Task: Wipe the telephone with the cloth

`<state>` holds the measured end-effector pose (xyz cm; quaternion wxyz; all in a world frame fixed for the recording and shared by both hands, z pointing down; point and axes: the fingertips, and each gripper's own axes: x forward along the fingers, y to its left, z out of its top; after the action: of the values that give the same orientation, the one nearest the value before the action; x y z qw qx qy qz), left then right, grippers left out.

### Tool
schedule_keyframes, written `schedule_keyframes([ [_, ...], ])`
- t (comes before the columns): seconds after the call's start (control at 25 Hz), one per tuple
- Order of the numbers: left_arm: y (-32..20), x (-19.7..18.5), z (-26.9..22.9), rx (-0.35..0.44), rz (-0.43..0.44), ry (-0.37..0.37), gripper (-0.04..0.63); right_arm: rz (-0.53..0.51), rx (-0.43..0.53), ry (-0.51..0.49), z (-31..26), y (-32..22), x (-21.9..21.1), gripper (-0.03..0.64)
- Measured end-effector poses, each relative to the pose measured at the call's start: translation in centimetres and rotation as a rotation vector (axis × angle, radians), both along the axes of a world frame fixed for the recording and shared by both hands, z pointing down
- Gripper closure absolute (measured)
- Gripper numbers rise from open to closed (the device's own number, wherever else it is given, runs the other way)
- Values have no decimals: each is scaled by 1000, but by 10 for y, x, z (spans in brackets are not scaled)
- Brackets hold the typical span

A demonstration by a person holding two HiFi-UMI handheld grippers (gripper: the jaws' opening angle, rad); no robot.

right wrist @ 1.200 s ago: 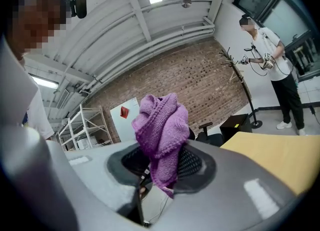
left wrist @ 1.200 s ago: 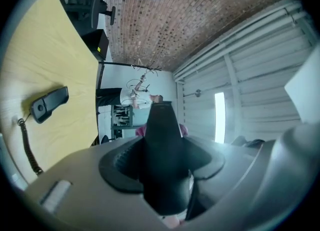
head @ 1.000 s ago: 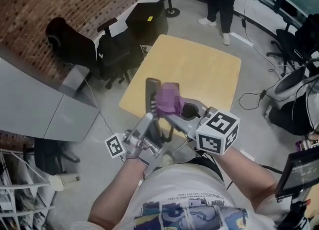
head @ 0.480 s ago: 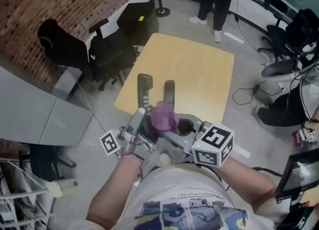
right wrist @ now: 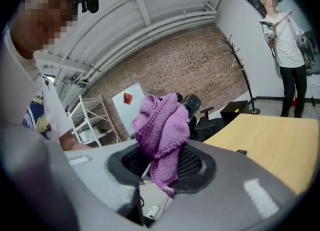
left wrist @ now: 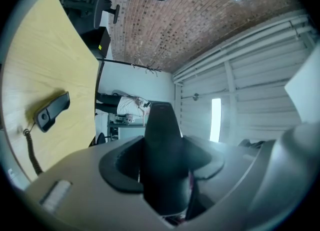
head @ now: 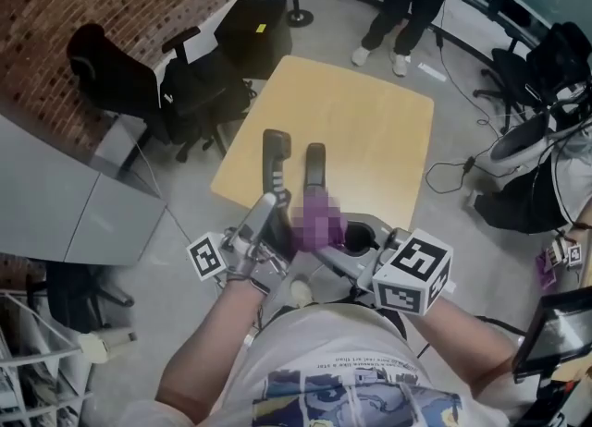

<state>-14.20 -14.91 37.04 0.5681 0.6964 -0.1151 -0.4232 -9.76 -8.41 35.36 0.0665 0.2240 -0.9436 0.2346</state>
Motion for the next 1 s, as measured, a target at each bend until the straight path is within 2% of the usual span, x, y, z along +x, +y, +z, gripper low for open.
schedule_keyframes([
  [0.16,2,-2,5,-7,9,-9,341,14,72,-40,-32,-12,-8,494],
  [0.32,2,-5,9,-13,10,-16,341,-25,111,-44,-41,-6,-28,495],
  [0.68,-5,-23,7,-24,-3,-10,341,-83,89,10,-19,13,-48,495],
  [1.0,-12,-36,8,-13,-9,20,341,-52,41,76,25,8,-40,495],
])
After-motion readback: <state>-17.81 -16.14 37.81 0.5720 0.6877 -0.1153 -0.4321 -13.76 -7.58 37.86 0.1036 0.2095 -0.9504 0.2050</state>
